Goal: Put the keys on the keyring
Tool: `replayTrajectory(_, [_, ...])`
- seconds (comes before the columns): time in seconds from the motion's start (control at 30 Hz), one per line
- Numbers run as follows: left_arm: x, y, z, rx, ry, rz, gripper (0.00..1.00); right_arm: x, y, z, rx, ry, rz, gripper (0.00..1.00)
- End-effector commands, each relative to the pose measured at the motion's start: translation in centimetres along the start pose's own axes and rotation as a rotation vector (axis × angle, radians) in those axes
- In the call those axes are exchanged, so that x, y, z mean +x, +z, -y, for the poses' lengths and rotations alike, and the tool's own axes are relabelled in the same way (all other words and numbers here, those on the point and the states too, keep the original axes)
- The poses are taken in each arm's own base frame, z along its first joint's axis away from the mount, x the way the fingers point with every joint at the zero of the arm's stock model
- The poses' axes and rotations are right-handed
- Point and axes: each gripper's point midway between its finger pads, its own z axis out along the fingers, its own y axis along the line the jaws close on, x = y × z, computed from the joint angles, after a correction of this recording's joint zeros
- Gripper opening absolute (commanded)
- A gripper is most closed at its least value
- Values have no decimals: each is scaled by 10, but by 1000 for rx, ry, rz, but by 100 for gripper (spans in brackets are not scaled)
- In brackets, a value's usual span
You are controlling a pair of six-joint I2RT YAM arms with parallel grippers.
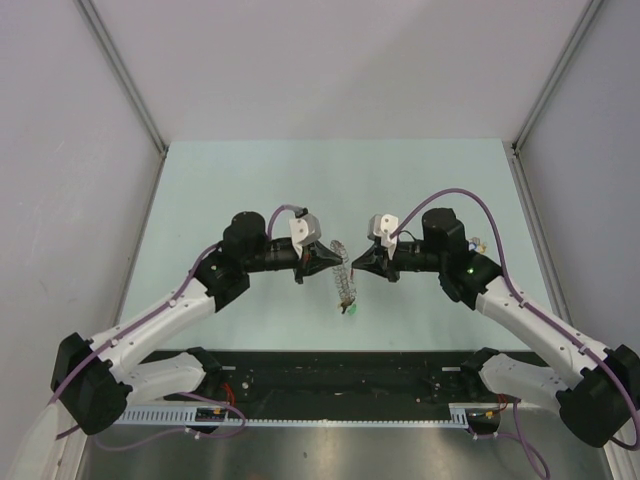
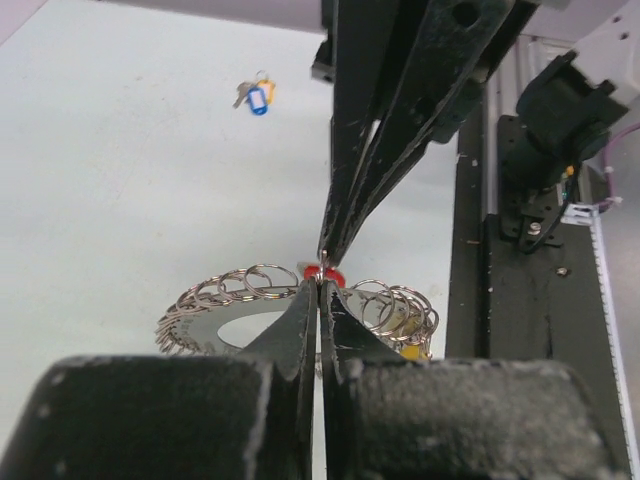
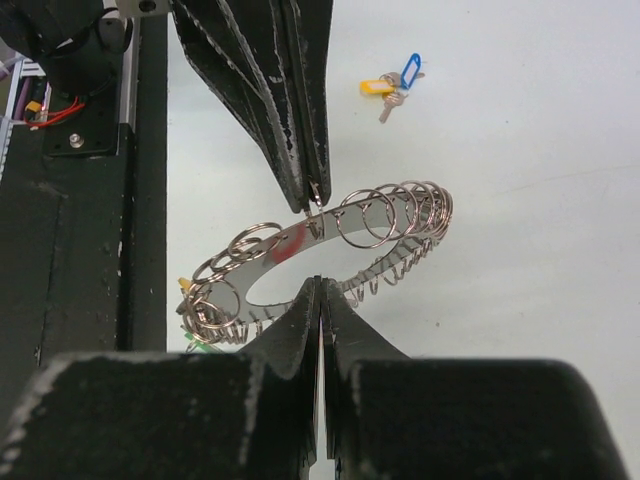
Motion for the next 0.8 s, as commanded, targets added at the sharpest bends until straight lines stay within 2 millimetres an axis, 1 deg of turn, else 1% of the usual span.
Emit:
replayTrajectory(0.0, [-23,-18,-16,-133,77,19,0,-11,-1,13,66,14,34,0])
replayTrajectory(0.03, [-22,-23,-19,-167,82,3,0,-6,0,20,104,34,14,0])
replayTrajectory(0.07, [-15,-30,-22,-203,67,-29,0,0,2,23,119,57,-2,0])
replayTrajectory(0.1, [-18,-41,-29,-278,76,-29,0,3,3,26,139,94,-11,0])
replayTrajectory(0.13, [-12,-48,-30,-310,72,-45,0,14,8,32,160,127,-39,0])
replayTrajectory(0.17, [-6,-55,-31,-341,60,-63,1,20,10,35,170,148,-55,0])
replayTrajectory(0.2, [-11,-69,-34,-409,71,-44,0,25,11,36,180,178,-81,0])
replayTrajectory(0.23, [0,-74,-33,-429,53,-66,0,33,12,39,197,219,-106,0])
replayTrajectory(0.27, [1,-81,-33,-455,52,-64,0,35,11,36,197,244,-126,0])
replayTrajectory(0.3, [-6,-91,-29,-479,63,-33,0,35,10,34,205,254,-131,0])
replayTrajectory(0.33, [-1,-98,-32,-515,55,-38,0,38,7,37,246,280,-149,0])
replayTrajectory(0.37, [2,-104,-31,-532,56,-40,0,39,2,33,264,298,-167,0])
replayTrajectory(0.43, [2,-117,-30,-583,67,-15,0,45,-4,31,305,333,-200,0])
replayTrajectory(0.47, [2,-121,-30,-597,69,-10,0,51,-9,25,310,379,-229,0])
replayTrajectory(0.5, [3,-125,-30,-609,68,-3,0,52,-12,21,311,398,-241,0])
replayTrajectory(0.53, [1,-129,-28,-620,73,13,0,55,-16,20,333,417,-264,0])
replayTrajectory(0.57, [2,-132,-29,-637,71,17,0,66,-20,12,338,462,-319,0])
replayTrajectory(0.67, [1,-141,-30,-673,74,36,0,86,-30,4,372,509,-425,0])
replayTrajectory(0.77, [3,-144,-30,-685,76,37,0,106,-33,5,399,538,-509,0])
